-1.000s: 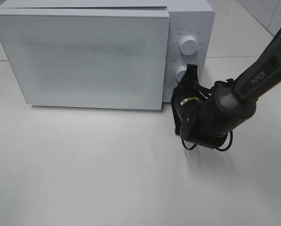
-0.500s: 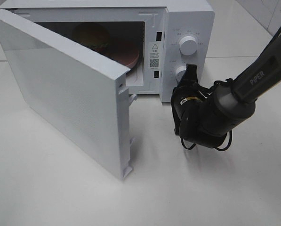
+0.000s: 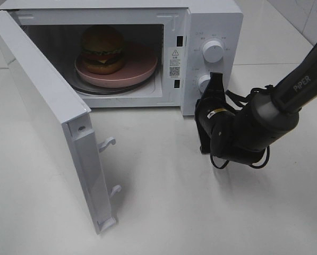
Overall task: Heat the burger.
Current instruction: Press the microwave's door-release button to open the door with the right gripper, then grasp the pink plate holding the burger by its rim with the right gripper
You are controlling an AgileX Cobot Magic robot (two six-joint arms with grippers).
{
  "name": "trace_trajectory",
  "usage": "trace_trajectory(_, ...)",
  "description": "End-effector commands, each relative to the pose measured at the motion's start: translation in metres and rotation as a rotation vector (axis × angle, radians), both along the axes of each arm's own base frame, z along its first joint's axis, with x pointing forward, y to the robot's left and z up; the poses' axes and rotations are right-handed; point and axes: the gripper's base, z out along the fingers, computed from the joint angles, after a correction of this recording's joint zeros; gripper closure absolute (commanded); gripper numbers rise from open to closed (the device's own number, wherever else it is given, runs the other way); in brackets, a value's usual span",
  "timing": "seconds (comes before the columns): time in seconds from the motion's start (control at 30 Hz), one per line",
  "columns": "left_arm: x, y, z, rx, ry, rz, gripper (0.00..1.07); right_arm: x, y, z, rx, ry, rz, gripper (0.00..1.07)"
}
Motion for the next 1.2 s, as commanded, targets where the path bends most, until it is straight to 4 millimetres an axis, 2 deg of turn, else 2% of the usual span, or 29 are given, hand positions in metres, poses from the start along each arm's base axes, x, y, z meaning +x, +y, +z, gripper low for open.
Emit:
trace_trajectory(0.03, 0.0, 0.0, 0.0, -0.005, -0.018, 0.003, 0.07, 0.003, 0.0, 0.013, -0.018, -0.052, 0.045, 1.07)
trace_trajectory(0.5, 0.0, 0.0, 0.0, -0.005, -0.018, 0.003, 0.07, -0.03, -0.013, 0.02, -0.135, 0.102, 0.146, 1.07)
trace_trajectory(0.77, 0.0, 0.0, 0.0, -0.005, -0.018, 0.003, 0.07, -0.055, -0.023, 0.042, -0.248, 0.146, 0.257, 1.07)
trace_trajectory(0.83, 0.0, 0.0, 0.0, -0.005, -0.018, 0.003, 0.07, -0.065, -0.023, 0.051, -0.324, 0.195, 0.364, 1.07)
trace_trajectory(0.87, 0.0, 0.0, 0.0, -0.005, -0.018, 0.003, 0.07, -0.065, -0.023, 0.051, -0.324, 0.195, 0.364, 1.07)
trace_trajectory(0.93, 0.0, 0.0, 0.0, -0.005, -0.018, 0.003, 0.07, -0.074, -0.021, 0.067, -0.438, 0.216, 0.521, 1.06)
trace_trajectory(1.03, 0.0, 0.0, 0.0, -0.005, -0.018, 0.003, 0.07, -0.077, -0.02, 0.071, -0.475, 0.216, 0.565, 1.06)
trace_trajectory(1.07, 0.0, 0.0, 0.0, -0.005, -0.018, 0.003, 0.07, -0.081, -0.019, 0.076, -0.537, 0.223, 0.649, 1.05)
trace_trajectory(1.13, 0.0, 0.0, 0.0, -0.005, -0.018, 0.003, 0.07, -0.084, -0.019, 0.079, -0.563, 0.228, 0.691, 1.05)
trace_trajectory(1.2, 0.0, 0.0, 0.0, -0.005, -0.018, 0.003, 0.07, -0.092, -0.017, 0.084, -0.617, 0.247, 0.804, 1.05)
